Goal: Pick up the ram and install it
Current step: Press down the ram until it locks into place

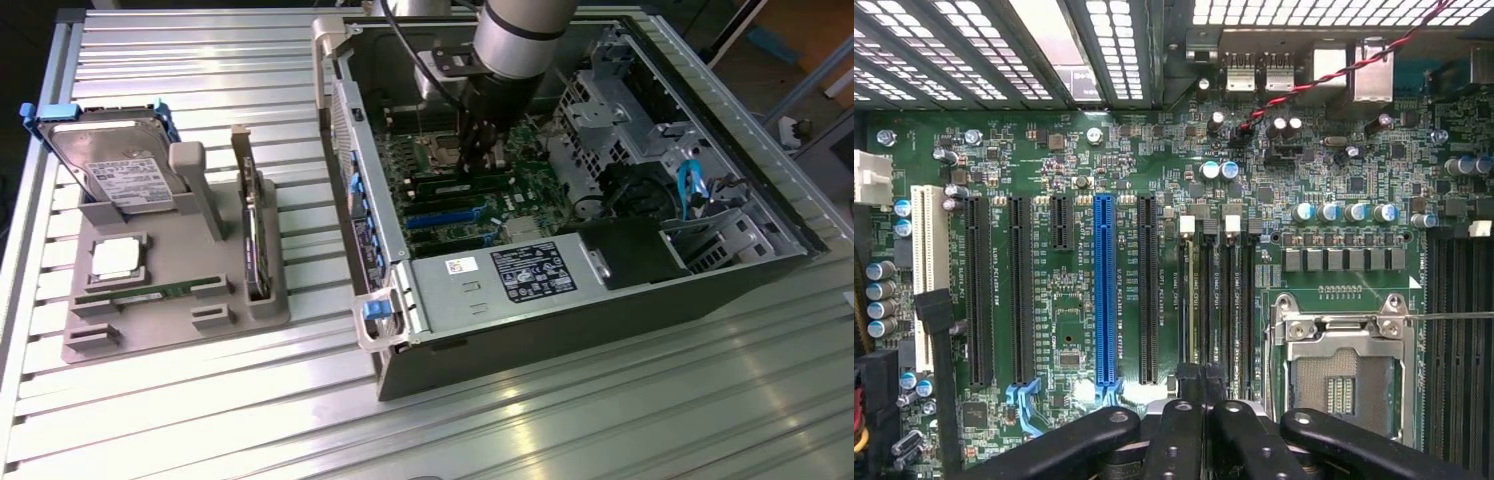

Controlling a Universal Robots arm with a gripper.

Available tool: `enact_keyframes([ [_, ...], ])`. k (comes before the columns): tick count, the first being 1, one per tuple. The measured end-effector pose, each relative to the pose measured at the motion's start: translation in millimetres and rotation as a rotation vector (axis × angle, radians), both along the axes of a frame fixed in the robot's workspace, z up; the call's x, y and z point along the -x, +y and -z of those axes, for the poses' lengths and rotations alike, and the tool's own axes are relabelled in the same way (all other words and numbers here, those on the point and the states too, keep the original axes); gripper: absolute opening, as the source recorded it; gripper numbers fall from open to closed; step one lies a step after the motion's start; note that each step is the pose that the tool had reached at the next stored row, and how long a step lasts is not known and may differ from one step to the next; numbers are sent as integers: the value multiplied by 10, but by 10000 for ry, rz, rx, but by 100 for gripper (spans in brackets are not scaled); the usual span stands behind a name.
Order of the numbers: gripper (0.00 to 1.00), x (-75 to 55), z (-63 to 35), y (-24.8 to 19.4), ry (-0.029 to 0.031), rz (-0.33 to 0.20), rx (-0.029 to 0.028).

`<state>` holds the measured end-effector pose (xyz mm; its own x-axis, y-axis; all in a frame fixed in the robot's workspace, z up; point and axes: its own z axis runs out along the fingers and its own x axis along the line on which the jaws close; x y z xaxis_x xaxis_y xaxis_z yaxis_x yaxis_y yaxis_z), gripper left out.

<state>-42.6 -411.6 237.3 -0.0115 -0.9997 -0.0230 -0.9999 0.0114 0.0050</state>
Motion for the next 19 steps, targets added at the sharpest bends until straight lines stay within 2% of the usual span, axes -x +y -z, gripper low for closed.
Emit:
enact_keyframes([
  [7,11,23,-6,0,0,-1,1],
  [19,11,322,-6,0,-25,0,-4],
])
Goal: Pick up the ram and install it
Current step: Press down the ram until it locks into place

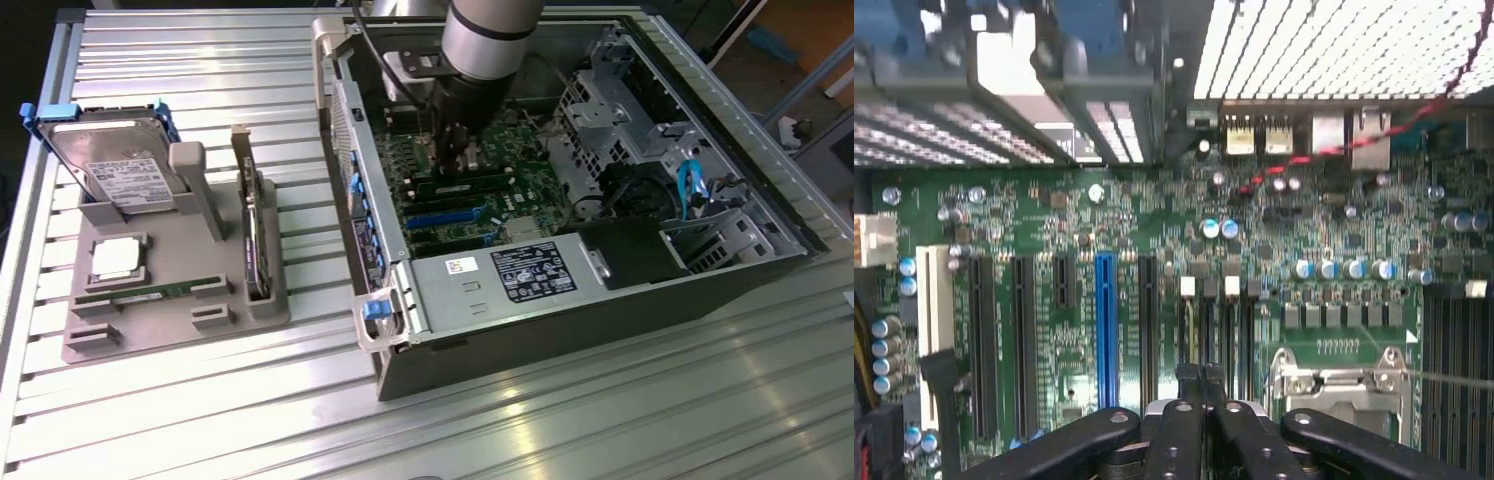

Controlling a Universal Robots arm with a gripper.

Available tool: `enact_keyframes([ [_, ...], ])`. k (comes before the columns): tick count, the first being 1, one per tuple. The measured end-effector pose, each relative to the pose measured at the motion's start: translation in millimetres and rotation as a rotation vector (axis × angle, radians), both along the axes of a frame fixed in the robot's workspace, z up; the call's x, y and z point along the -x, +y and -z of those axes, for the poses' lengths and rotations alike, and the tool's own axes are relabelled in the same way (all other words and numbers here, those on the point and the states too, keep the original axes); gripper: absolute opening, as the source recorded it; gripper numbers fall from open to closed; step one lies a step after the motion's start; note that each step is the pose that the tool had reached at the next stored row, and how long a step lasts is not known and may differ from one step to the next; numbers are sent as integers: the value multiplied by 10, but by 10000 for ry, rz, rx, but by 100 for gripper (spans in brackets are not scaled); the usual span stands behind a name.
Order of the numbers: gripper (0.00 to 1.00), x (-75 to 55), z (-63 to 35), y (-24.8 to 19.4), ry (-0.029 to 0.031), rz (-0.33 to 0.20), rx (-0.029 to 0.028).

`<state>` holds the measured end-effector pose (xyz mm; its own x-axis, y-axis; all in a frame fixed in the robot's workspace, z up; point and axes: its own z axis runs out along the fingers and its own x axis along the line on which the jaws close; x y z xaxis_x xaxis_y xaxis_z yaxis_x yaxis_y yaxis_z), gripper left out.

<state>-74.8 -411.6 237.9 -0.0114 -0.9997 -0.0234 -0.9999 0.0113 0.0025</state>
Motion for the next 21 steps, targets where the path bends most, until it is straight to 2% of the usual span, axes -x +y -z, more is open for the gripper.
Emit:
enact_keyframes([
  [6,11,117,0,0,-12,0,0],
  [21,11,120,55,0,-12,0,0],
])
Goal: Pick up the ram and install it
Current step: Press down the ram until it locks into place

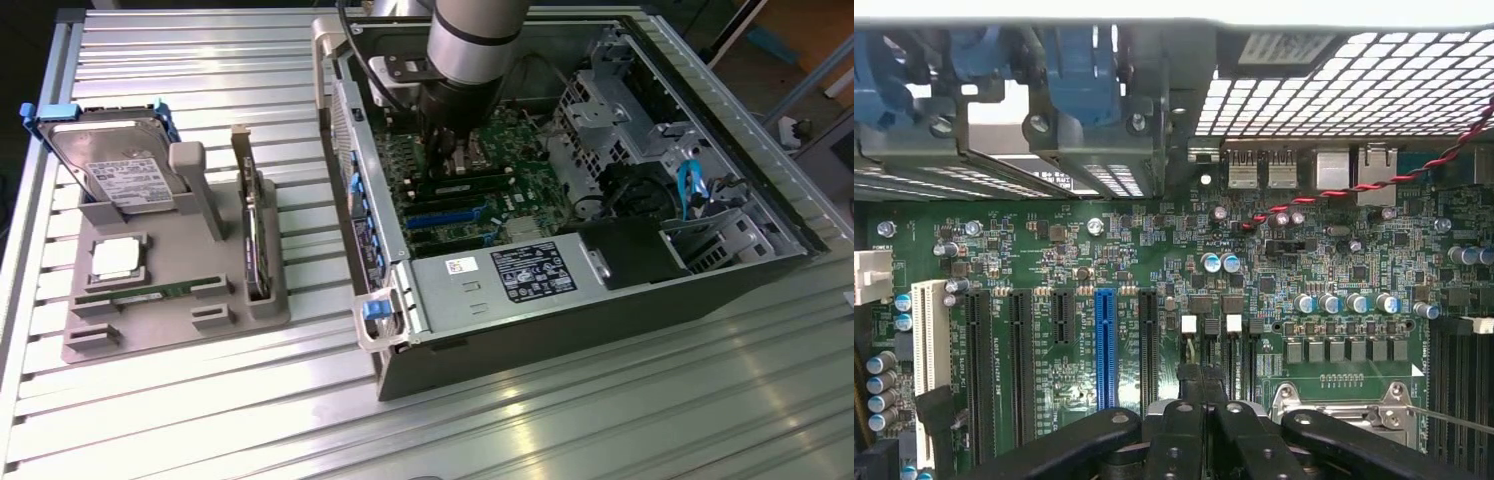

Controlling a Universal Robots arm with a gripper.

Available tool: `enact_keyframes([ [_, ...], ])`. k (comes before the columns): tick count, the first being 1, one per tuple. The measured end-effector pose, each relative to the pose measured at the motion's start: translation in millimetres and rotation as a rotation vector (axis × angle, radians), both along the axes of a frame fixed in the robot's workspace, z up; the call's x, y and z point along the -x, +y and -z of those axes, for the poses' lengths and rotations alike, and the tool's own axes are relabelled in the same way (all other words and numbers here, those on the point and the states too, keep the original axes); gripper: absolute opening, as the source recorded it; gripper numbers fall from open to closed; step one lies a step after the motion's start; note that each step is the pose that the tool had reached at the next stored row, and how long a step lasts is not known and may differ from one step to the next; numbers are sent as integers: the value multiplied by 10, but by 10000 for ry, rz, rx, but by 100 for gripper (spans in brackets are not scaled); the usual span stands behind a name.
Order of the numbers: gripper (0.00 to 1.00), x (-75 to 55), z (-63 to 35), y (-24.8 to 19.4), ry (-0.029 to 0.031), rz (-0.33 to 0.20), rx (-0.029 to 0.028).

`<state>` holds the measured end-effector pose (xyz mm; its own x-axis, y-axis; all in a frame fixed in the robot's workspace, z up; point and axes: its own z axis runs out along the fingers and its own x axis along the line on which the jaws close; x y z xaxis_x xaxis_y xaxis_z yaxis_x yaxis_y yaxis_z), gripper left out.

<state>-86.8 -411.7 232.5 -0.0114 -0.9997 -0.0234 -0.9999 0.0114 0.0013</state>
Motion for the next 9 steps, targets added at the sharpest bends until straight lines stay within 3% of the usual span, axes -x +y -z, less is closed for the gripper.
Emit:
enact_keyframes([
  [9,11,0,10,0,1,0,-1],
])
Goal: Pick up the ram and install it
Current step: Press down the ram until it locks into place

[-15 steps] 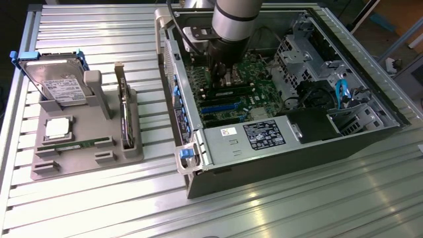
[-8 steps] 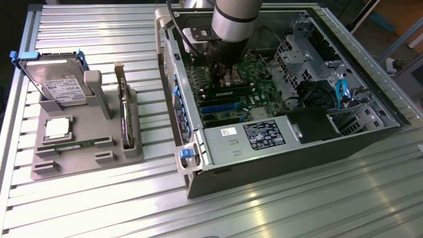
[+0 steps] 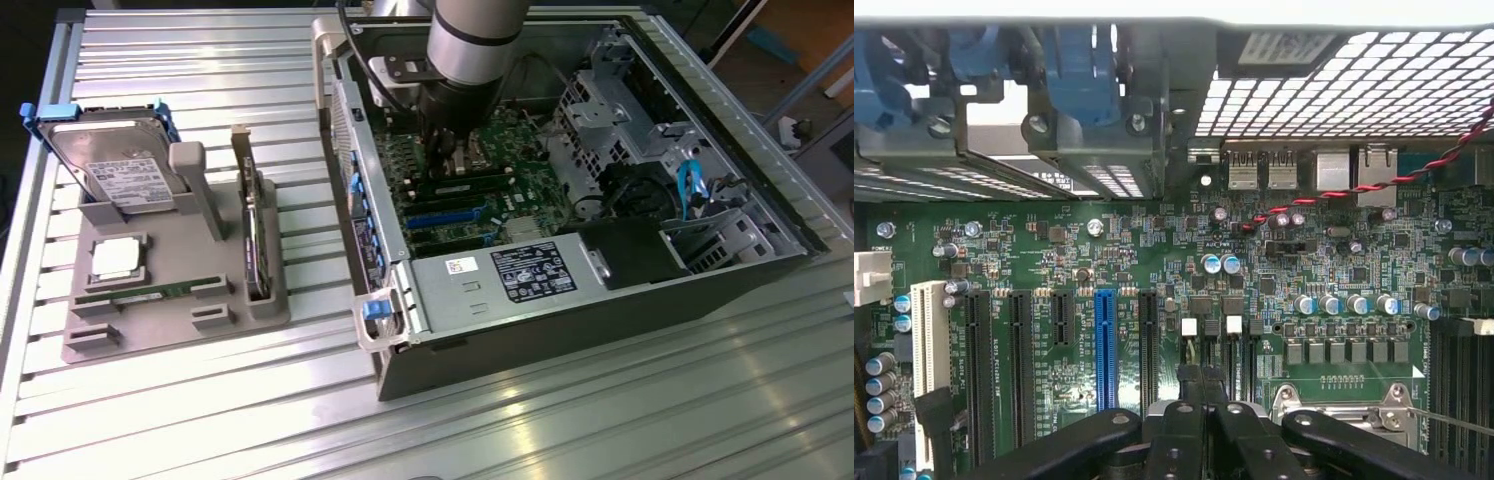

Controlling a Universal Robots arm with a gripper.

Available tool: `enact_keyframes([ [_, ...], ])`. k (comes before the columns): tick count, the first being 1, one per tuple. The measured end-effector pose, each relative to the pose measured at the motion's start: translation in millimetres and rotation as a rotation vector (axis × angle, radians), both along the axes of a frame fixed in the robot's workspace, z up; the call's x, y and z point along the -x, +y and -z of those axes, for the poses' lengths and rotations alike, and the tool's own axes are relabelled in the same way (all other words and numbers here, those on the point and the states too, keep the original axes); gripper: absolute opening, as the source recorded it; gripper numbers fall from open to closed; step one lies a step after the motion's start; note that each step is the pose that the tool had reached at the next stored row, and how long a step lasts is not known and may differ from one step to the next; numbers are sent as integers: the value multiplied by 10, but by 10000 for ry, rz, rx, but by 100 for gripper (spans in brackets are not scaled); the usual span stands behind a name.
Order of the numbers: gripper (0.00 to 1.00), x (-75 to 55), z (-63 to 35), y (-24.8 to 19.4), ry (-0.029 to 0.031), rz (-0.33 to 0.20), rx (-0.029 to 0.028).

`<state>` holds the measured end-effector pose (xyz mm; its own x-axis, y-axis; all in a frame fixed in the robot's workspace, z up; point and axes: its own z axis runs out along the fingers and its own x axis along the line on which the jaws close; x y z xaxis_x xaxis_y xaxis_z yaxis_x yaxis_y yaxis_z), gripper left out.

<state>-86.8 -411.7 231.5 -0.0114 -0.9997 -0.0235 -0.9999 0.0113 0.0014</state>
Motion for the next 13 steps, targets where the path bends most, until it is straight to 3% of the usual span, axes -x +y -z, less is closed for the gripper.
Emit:
enact_keyframes([
  [13,11,0,8,-2,-1,0,-1],
])
